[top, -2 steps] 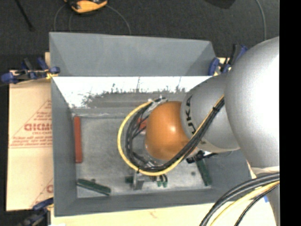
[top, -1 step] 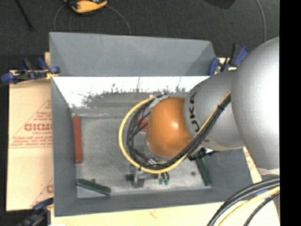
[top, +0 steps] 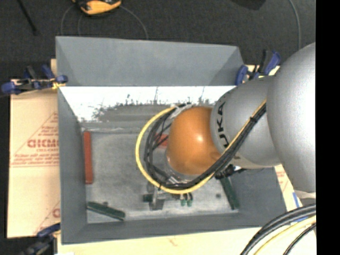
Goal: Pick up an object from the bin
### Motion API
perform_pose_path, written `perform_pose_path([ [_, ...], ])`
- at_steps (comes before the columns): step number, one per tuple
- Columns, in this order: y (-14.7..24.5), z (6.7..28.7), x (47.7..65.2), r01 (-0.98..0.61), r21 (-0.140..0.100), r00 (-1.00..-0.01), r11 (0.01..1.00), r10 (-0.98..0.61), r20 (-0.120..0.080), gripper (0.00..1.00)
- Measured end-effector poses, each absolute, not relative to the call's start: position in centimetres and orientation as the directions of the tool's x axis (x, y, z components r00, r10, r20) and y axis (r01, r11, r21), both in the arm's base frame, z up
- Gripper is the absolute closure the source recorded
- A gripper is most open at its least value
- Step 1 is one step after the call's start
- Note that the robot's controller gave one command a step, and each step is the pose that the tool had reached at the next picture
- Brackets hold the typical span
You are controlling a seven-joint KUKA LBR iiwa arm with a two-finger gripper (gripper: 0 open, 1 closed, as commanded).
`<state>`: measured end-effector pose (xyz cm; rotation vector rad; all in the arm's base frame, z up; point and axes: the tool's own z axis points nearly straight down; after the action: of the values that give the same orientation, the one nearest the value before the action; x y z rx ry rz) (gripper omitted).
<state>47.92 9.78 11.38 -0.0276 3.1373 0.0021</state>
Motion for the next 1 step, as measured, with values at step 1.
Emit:
perform_pose_path([
  [1,9.77,12.01,47.89,-0.017,0.001,-1.0,1.0,-0.017,-0.003,1.0],
])
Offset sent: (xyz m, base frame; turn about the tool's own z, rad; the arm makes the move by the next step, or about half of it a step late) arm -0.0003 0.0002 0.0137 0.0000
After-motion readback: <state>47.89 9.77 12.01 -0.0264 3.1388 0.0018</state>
